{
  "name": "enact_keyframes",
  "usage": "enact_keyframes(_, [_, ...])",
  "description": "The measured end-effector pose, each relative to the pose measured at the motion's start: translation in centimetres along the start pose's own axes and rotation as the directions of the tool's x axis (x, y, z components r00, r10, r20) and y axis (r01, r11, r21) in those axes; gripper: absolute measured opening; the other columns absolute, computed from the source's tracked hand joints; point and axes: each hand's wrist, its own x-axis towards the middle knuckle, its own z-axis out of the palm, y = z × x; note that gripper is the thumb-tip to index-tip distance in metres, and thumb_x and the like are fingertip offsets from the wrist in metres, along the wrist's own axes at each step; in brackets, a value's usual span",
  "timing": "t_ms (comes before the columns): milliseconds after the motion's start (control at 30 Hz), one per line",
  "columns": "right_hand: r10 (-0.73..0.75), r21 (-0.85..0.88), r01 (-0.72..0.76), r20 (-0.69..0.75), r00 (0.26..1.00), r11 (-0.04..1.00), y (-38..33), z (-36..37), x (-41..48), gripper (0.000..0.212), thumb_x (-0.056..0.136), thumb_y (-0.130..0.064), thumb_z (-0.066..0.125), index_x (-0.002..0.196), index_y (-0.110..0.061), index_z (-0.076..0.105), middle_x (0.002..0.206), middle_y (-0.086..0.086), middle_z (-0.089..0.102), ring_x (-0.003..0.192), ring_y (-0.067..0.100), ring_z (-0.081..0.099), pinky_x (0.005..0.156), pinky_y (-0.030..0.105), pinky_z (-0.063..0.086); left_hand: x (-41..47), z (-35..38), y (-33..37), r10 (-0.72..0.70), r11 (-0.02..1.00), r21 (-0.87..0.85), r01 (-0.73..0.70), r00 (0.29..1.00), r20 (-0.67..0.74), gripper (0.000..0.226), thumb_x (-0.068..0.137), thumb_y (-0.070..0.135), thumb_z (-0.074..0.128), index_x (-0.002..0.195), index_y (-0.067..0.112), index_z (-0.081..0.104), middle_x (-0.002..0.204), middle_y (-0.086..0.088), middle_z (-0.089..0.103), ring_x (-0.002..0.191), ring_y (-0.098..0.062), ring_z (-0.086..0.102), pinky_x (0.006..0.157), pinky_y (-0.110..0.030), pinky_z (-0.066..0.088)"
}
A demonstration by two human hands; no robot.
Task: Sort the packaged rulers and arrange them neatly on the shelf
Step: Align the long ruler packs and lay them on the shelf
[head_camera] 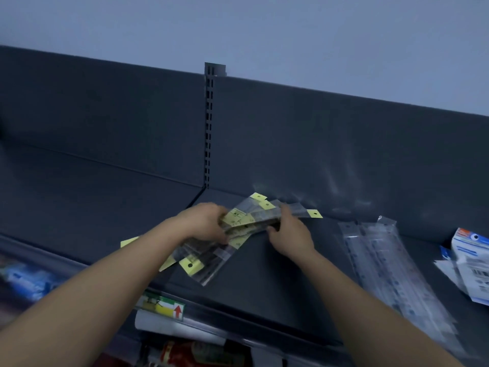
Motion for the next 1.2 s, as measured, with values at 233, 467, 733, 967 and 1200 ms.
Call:
enact_keyframes(233, [-0.092, -0.072, 0.113, 0.252, 0.963, 0.991, -1.2, 0.9, 0.9, 0.063, 0.095, -0.028, 0.051, 0.151, -0.029, 0.024, 0.15, -0.001, 0.041, 0.138, 0.022, 0.035, 0.112, 0.039, 0.029, -0.2, -0.4, -2.3, -0.022, 0.995, -0.097, 0.015, 0.997, -0.078, 0.066, 0.075, 0.03, 0.077, 0.134, 0.027, 0.049, 0.125, 0.004, 0.06, 0.107, -0.017, 0.057, 0.091, -0.037, 0.05])
enact_keyframes(467, [-0.085, 0.178, 0.056, 0.165, 0.983, 0.983, -1.1, 0.9, 0.7, 0.055, 0.096, -0.023, 0.05, 0.148, -0.027, 0.032, 0.146, 0.001, 0.047, 0.133, 0.022, 0.043, 0.106, 0.034, 0.038, -0.2, -0.8, -2.7, -0.154, 0.941, -0.329, 0.08, 0.967, -0.204, 0.049, 0.084, 0.021, 0.068, 0.131, 0.013, 0.055, 0.129, -0.001, 0.06, 0.113, -0.017, 0.058, 0.094, -0.028, 0.047])
enact_keyframes(733, [-0.089, 0.426, 0.059, 0.051, 0.995, 0.903, -2.0, -0.2, -0.5, 0.033, 0.098, -0.038, 0.05, 0.092, -0.012, 0.07, 0.087, 0.001, 0.072, 0.083, 0.02, 0.067, 0.076, 0.038, 0.053, -0.5, -1.4, 0.7, -0.08, 0.871, -0.472, -0.132, 0.912, -0.403, 0.054, 0.077, 0.004, 0.077, 0.124, 0.023, 0.057, 0.123, 0.005, 0.055, 0.114, -0.013, 0.055, 0.077, -0.02, 0.047])
enact_keyframes(967, [0.095, 0.816, -0.079, 0.03, 0.995, 0.572, -1.2, -3.1, -1.0, 0.017, 0.096, -0.012, 0.054, 0.083, -0.01, 0.064, 0.078, 0.008, 0.071, 0.07, 0.02, 0.068, 0.051, 0.022, 0.045, 0.1, 0.0, 5.4, 0.095, 0.765, -0.578, -0.284, 0.938, -0.334, 0.064, 0.067, 0.021, 0.087, 0.12, 0.026, 0.051, 0.09, 0.001, 0.06, 0.07, -0.009, 0.053, 0.066, -0.027, 0.044])
enact_keyframes(1200, [0.251, 0.726, -0.224, 0.073, 0.965, 0.651, 3.1, -4.7, -1.8, 0.021, 0.099, -0.009, 0.049, 0.08, -0.011, 0.058, 0.073, 0.006, 0.065, 0.056, 0.014, 0.059, 0.049, 0.021, 0.043, 0.8, 1.0, 5.4, -0.024, 0.99, 0.132, 0.043, 0.99, -0.141, 0.06, 0.082, 0.052, 0.065, 0.132, 0.022, 0.05, 0.131, -0.002, 0.048, 0.125, -0.023, 0.041, 0.101, -0.04, 0.033])
